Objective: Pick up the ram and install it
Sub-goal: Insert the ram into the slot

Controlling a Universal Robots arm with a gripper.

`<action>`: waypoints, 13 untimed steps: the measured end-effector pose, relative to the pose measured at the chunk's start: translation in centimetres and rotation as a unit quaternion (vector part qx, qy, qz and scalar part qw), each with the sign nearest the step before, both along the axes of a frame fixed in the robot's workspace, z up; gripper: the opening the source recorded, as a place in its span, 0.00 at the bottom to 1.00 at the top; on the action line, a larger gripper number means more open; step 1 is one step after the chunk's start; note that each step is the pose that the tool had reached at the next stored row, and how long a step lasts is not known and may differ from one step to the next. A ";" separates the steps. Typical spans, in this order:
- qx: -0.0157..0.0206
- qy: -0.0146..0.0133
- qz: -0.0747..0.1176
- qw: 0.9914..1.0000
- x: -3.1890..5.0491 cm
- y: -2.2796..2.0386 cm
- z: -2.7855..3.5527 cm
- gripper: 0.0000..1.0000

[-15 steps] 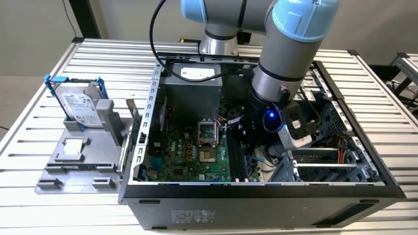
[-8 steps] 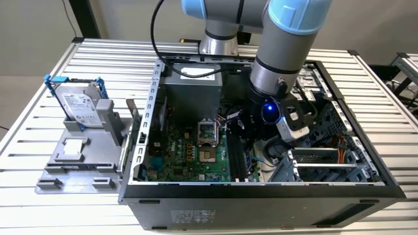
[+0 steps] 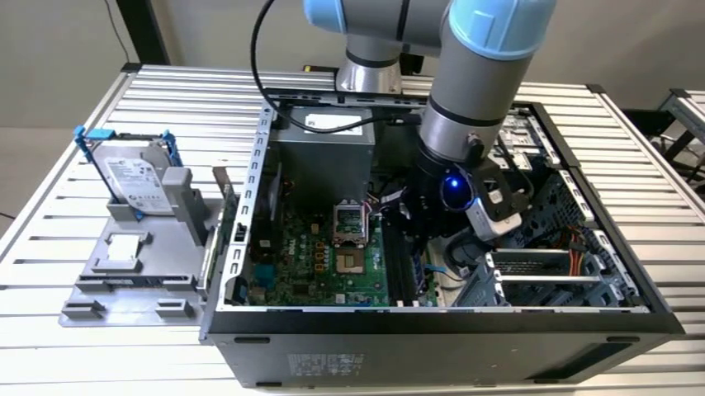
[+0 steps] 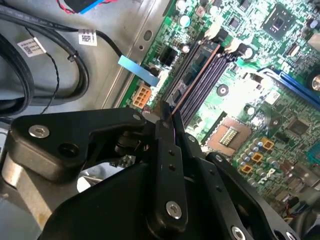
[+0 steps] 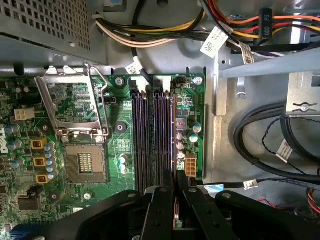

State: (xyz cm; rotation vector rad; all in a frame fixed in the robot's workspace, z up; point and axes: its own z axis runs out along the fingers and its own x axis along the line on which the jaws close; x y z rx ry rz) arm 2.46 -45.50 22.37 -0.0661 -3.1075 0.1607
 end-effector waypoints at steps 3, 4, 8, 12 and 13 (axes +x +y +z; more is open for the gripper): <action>0.000 0.000 0.001 1.000 -0.07 -0.01 -0.05 0.00; 0.000 0.000 0.002 1.000 -0.08 -0.01 -0.09 0.00; 0.000 0.000 0.005 1.000 -0.09 -0.01 -0.13 0.00; 0.000 0.000 0.010 1.000 -0.17 0.00 -0.15 0.00; 0.000 0.000 0.012 1.000 -0.17 0.00 -0.15 0.00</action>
